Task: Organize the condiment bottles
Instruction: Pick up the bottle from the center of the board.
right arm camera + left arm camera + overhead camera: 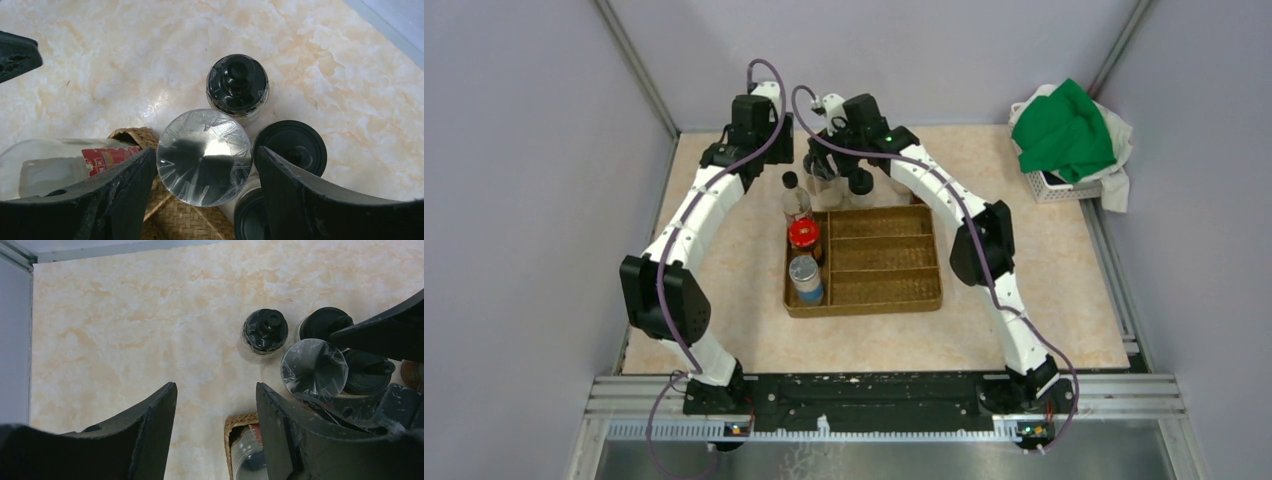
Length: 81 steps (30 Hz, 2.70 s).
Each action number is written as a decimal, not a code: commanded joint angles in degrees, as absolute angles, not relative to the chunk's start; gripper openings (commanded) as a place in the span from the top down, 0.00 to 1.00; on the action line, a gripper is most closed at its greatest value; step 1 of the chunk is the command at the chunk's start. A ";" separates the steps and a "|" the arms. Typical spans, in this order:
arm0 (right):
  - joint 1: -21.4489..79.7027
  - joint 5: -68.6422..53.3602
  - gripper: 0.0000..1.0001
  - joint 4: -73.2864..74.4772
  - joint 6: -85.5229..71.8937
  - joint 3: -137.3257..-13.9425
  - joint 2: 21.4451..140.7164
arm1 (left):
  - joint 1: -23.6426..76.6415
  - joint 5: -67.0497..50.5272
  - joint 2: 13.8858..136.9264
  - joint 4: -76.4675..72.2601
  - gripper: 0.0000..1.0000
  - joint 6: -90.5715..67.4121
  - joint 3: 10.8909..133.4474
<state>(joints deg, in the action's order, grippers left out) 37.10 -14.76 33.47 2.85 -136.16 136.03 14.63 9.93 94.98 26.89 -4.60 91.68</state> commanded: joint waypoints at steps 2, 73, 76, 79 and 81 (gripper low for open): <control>37.38 -14.95 0.27 30.59 3.34 -136.71 137.88 | 14.37 9.82 91.59 23.84 0.35 -5.06 91.09; 40.26 -5.48 0.67 31.03 6.11 -132.52 116.94 | 14.32 8.94 86.56 26.36 0.40 -6.28 89.55; 40.38 -3.60 0.67 33.18 7.01 -128.72 111.85 | 14.32 9.03 85.78 26.36 0.40 -6.28 89.01; 40.58 -1.93 0.68 34.27 7.10 -122.87 105.51 | 14.33 9.06 85.23 26.50 0.40 -6.31 88.77; 41.04 -0.35 0.68 34.74 7.16 -118.23 101.08 | 14.33 8.81 85.03 26.77 0.40 -6.35 88.94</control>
<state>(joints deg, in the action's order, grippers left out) 40.29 -4.03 36.32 6.00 -123.11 113.36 14.63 8.64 88.01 27.44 -5.89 88.88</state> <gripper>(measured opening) 0.689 0.605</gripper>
